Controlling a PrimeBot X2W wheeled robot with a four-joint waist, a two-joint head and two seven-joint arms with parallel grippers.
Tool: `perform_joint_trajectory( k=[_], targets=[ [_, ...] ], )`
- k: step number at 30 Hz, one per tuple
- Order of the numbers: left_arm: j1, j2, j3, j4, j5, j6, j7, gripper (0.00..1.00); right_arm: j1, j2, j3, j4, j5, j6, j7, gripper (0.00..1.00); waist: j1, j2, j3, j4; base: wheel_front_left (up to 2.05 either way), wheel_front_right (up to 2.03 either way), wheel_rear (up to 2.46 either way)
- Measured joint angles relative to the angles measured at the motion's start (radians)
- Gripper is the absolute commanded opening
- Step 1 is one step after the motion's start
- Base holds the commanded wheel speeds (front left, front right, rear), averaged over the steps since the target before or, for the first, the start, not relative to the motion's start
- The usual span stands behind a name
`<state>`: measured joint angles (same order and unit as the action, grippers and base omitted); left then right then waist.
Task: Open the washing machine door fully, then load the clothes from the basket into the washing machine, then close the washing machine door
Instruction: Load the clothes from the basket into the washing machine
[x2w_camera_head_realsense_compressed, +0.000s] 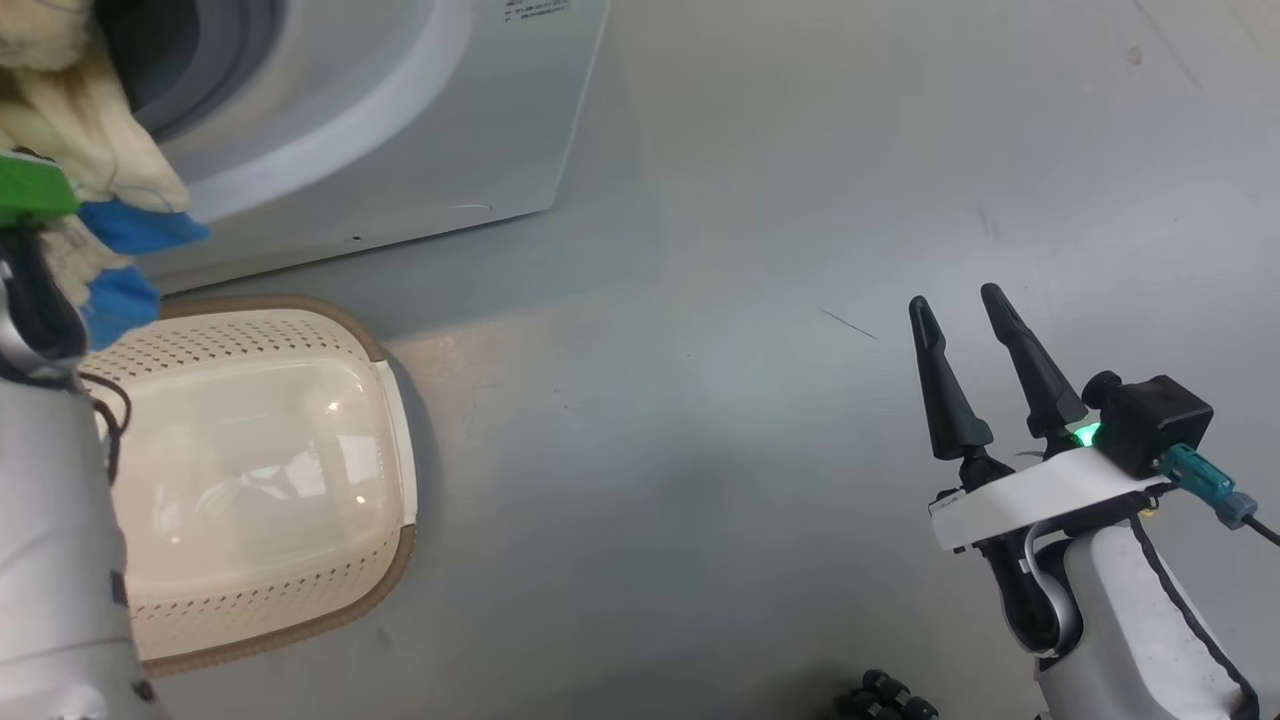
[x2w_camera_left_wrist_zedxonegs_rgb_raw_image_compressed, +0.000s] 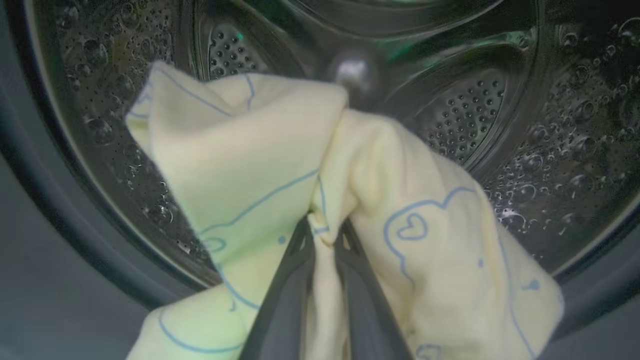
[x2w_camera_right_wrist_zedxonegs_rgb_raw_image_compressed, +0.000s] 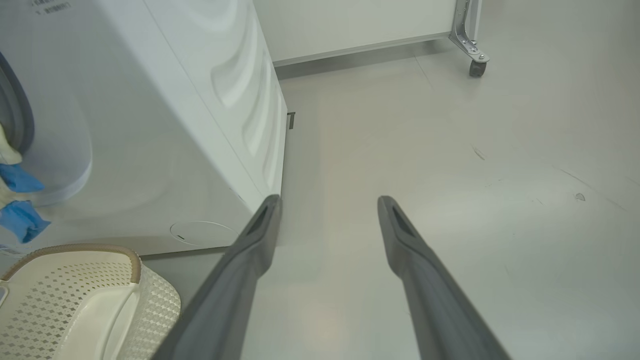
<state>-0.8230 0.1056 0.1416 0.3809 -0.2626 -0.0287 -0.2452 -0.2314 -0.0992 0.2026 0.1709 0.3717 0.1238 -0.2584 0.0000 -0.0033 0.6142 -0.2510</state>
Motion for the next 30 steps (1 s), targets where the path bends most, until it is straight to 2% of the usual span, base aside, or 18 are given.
perform_joint_trajectory(
  k=[3, 14, 30],
  targets=[
    [-0.072, 0.024, 0.021, 0.031, 0.0, 0.017, 0.008, 0.0, 0.007, 0.0, 0.007, 0.002, 0.0, 0.0, 0.0, 1.0, 0.0, 0.0, -0.001, -0.019, 0.0, 0.0, 0.0],
    [-0.277, 0.132, 0.028, 0.172, 0.038, 0.033, 0.035, 0.0, 0.043, -0.012, 0.044, 0.009, 0.007, 0.0, 0.0, 1.0, 0.0, 0.0, 0.018, -0.093, 0.0, 0.0, 0.0],
    [-0.457, 0.198, 0.005, 0.282, 0.08, 0.033, 0.034, 0.0, 0.064, -0.021, 0.051, -0.006, 0.01, 0.0, 0.0, 1.0, 0.0, 0.0, 0.11, -0.141, 0.0, 0.0, 0.0]
  ],
)
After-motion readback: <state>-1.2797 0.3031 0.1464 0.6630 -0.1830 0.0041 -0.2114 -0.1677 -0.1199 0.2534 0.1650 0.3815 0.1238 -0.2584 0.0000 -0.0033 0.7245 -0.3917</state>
